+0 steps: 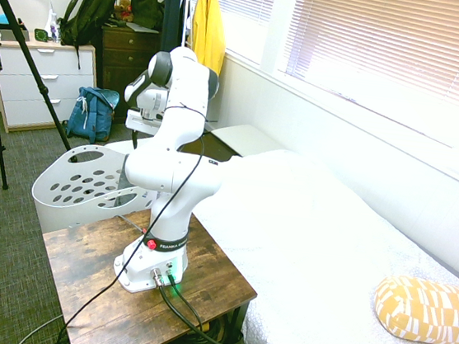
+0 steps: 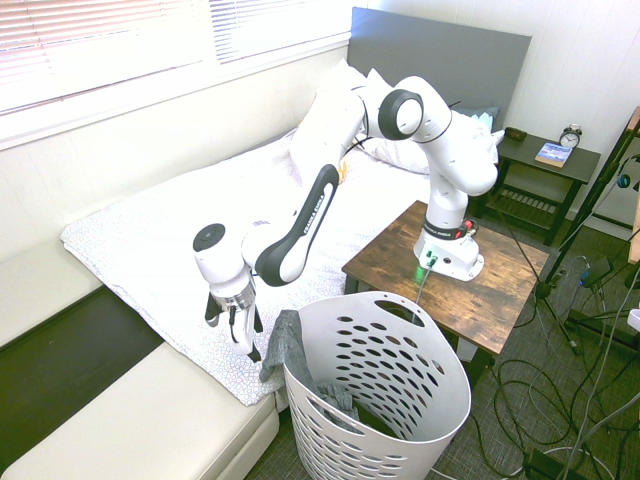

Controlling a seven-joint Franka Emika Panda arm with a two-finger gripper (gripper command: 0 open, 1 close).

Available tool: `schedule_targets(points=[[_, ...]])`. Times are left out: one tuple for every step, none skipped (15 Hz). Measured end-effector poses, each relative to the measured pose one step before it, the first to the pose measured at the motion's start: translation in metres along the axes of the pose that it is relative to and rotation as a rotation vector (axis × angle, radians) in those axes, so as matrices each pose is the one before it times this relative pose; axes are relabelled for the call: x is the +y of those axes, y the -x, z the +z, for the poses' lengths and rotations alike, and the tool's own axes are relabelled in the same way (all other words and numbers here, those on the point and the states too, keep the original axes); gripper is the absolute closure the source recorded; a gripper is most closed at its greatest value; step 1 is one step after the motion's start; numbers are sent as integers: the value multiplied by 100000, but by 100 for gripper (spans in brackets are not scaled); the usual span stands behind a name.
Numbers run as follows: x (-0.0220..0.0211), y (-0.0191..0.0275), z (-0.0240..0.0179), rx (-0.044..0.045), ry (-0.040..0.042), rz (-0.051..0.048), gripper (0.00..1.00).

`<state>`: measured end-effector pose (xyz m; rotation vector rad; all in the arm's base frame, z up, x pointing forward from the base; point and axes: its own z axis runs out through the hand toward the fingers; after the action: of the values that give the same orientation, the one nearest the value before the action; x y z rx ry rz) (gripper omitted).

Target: Put my clothes in the laundry bag

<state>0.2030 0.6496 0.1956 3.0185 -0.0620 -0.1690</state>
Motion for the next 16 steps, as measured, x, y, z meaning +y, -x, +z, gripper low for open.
schedule_targets(points=[[61,-9,877,173,1452,-536,0],[195,-376,932,-94,1613,32,0],[282,-549,942,-496,1519,47,0],[385,-722,968,-267,1633,513,0],[398,-712,789,-333,2173,870,0],[549,-443,526,-696,4016,968,0],[574,-158,308,-1620,5121,1062,0],[399,225,44,-2310,4720,734,0],[162,381,-220,-2101,2964,586,0],[86,214,-198,-1836,1434,527,0],[142,-57,106,-1676,764,750,0],[130,-206,81,-1946,72,877,100],[125,-233,139,-1641,-55,893,100],[94,-159,113,-1200,-17,706,100],[50,-50,123,-933,-139,432,100],[54,-14,165,-1046,-151,476,100]])
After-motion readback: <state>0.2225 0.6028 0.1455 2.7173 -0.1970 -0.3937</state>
